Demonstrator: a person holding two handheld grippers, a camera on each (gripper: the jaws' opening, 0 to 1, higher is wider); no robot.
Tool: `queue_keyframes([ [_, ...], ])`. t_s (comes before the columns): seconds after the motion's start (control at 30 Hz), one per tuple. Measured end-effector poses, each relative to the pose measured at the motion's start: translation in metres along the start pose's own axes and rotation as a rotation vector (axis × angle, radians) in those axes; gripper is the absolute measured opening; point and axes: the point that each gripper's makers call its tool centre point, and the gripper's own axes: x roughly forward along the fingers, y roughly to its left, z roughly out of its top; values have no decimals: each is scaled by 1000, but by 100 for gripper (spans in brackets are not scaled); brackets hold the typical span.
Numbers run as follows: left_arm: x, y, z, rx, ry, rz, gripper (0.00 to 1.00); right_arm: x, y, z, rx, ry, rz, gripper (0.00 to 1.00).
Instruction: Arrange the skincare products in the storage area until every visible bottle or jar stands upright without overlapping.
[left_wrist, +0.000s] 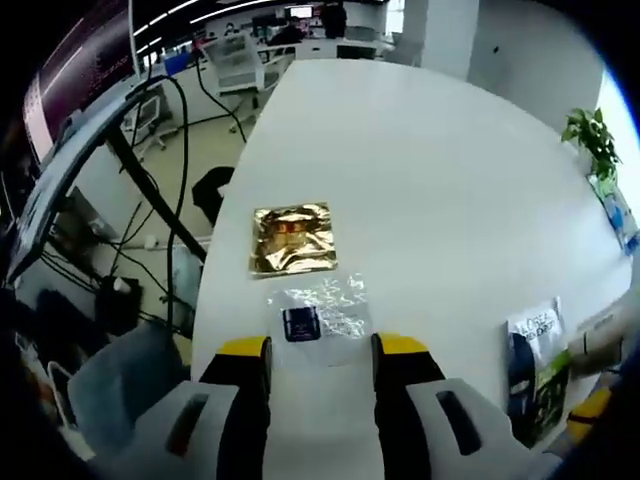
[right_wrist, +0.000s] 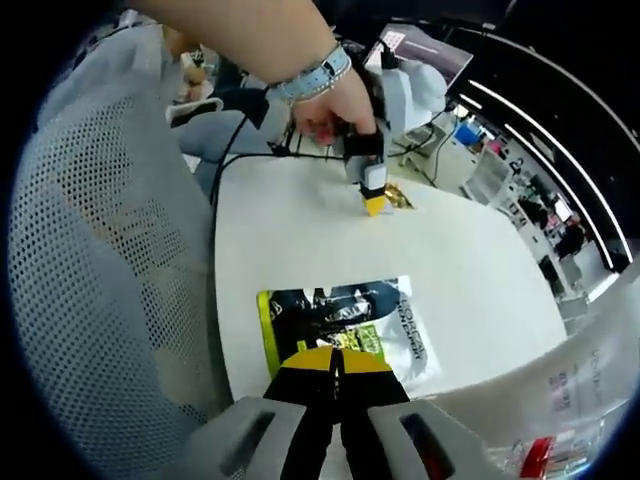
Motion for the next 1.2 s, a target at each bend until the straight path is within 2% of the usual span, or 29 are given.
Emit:
queue_keyframes([
  [0.17,-8,2,-10,-29,29,4,35,-1,-1,1,2,-7,-6,0],
  [0.33,-28,-4,-6,-53,-56,-48,35,-1,2,3,30,-13,12,0],
  [0.43,-34,-4,-10,-43,-66,-49,35,-2,4,6,52,-27,21,0],
  [0.63,-50,-12,-7,86,-110,-86,35,-7,2,21,90,-101,19,0],
  [0.73,-61,-22,-14,156,-118,-117,35,-11,1,27,150,-129,35,0],
  [0.83,-74,-28,-18,177,-132,-133,35,-17,-3,39,229,-210,49,0],
  [0.9,-93,-37,-15,198,-186,-168,35,-21,-6,45,273,-250,60,0],
  [0.97,-112,-45,-11,192,-240,-193,35,-27,-6,56,351,-316,105,0],
  [1.0,-115,-47,-11,187,-249,-196,35,-30,-6,61,388,-349,127,0],
  [1.07,-136,-57,-11,181,-316,-219,35,-39,-8,74,484,-435,181,1],
  [1.13,-149,-67,-16,200,-366,-234,35,-47,-10,84,578,-503,234,10],
  [1.17,-153,-72,-21,205,-373,-237,35,-51,-12,89,631,-538,265,13],
  [1.2,-158,-79,-29,218,-378,-236,35,-52,-13,90,647,-547,269,15],
])
